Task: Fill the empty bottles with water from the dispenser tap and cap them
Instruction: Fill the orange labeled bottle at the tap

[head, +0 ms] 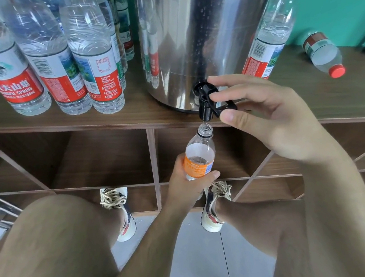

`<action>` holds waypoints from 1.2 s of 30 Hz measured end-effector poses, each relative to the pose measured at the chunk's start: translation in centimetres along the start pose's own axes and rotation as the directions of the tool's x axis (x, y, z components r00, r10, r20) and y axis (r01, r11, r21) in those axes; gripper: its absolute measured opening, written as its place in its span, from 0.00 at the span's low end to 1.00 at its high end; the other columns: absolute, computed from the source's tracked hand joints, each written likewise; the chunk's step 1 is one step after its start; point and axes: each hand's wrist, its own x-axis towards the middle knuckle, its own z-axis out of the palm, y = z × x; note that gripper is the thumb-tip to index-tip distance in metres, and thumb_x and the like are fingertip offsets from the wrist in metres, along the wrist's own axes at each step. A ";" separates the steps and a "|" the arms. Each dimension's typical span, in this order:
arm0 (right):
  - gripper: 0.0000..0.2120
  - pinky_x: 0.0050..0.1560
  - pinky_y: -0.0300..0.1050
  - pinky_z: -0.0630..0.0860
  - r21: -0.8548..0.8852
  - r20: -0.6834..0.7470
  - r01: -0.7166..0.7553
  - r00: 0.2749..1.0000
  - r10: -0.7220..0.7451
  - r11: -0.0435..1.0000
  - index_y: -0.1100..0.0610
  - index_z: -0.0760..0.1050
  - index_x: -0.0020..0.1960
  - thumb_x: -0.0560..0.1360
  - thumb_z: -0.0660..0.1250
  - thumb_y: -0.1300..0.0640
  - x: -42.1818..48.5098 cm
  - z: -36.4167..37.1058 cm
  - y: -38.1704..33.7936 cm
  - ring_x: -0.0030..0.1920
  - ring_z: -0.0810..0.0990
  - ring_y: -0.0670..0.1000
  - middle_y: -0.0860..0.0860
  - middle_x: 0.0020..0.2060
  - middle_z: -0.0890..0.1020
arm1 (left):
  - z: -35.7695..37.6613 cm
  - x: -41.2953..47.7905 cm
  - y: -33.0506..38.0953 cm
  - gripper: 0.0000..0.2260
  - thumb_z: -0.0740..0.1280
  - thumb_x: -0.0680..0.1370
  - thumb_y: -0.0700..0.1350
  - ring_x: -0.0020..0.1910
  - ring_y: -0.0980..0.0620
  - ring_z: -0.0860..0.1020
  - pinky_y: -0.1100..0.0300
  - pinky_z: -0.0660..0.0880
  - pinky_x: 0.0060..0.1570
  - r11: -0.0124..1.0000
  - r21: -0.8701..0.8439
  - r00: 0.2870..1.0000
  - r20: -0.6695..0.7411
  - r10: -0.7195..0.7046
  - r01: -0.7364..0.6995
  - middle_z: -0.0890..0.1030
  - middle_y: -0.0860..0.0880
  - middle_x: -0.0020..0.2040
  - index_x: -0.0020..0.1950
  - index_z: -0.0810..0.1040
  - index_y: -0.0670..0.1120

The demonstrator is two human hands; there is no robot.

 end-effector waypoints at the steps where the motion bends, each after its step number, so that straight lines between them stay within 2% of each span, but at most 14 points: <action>1: 0.12 0.66 0.58 0.77 0.002 -0.002 0.000 1.000 0.000 1.000 0.55 0.82 0.62 0.79 0.72 0.58 0.0 0.0 0.0 0.71 0.78 0.52 0.46 0.69 0.80 | 0.0 0.0 0.1 0.26 0.83 0.69 0.46 0.49 0.65 0.80 0.74 0.75 0.40 1.000 -0.002 1.000 -0.002 -0.001 0.001 0.82 0.60 0.50 0.60 0.74 0.57; 12: 0.12 0.66 0.61 0.77 0.010 -0.003 -0.005 1.000 0.005 1.000 0.54 0.82 0.62 0.78 0.72 0.58 0.0 0.0 -0.1 0.71 0.77 0.51 0.46 0.69 0.80 | 0.0 0.1 0.1 0.26 0.83 0.69 0.44 0.48 0.69 0.79 0.75 0.74 0.40 1.000 -0.012 1.000 -0.014 0.014 -0.014 0.82 0.61 0.50 0.59 0.74 0.58; 17: 0.12 0.66 0.62 0.77 0.025 -0.001 -0.007 1.000 0.007 1.000 0.54 0.82 0.62 0.79 0.72 0.59 0.0 0.0 0.0 0.71 0.77 0.51 0.47 0.69 0.80 | 0.0 0.2 0.0 0.27 0.83 0.69 0.46 0.49 0.70 0.78 0.75 0.74 0.40 1.000 0.004 1.000 -0.023 0.018 -0.018 0.81 0.60 0.53 0.61 0.73 0.58; 28: 0.12 0.63 0.63 0.78 0.029 -0.005 -0.007 1.000 0.007 1.000 0.55 0.82 0.62 0.79 0.72 0.59 0.0 -0.1 0.1 0.70 0.78 0.53 0.47 0.69 0.80 | 0.0 0.3 0.1 0.26 0.82 0.70 0.47 0.48 0.73 0.77 0.77 0.73 0.39 1.000 0.017 1.000 -0.022 0.006 -0.005 0.79 0.61 0.53 0.60 0.71 0.59; 30: 0.12 0.64 0.63 0.78 0.031 -0.007 -0.009 1.000 0.010 0.999 0.55 0.83 0.61 0.78 0.72 0.59 0.0 0.0 0.2 0.70 0.78 0.52 0.47 0.69 0.80 | 0.0 0.3 0.1 0.26 0.82 0.70 0.47 0.49 0.72 0.78 0.77 0.73 0.38 1.000 0.017 1.000 -0.027 0.007 -0.007 0.79 0.61 0.53 0.61 0.71 0.59; 33: 0.12 0.63 0.64 0.78 0.035 -0.006 -0.012 1.000 0.012 0.999 0.55 0.83 0.62 0.79 0.72 0.59 -0.1 0.0 0.2 0.70 0.78 0.53 0.47 0.69 0.80 | 0.0 0.3 0.2 0.28 0.82 0.70 0.48 0.51 0.62 0.80 0.76 0.74 0.37 1.000 0.002 0.999 -0.039 -0.006 0.006 0.79 0.61 0.53 0.63 0.71 0.59; 36: 0.12 0.63 0.63 0.78 0.042 -0.010 -0.014 1.000 0.014 0.999 0.55 0.83 0.61 0.78 0.72 0.59 -0.1 0.0 0.2 0.70 0.78 0.53 0.47 0.69 0.80 | 0.0 0.4 0.0 0.27 0.82 0.69 0.48 0.50 0.63 0.80 0.75 0.74 0.38 1.000 -0.002 0.999 -0.040 -0.005 0.005 0.80 0.62 0.52 0.62 0.72 0.58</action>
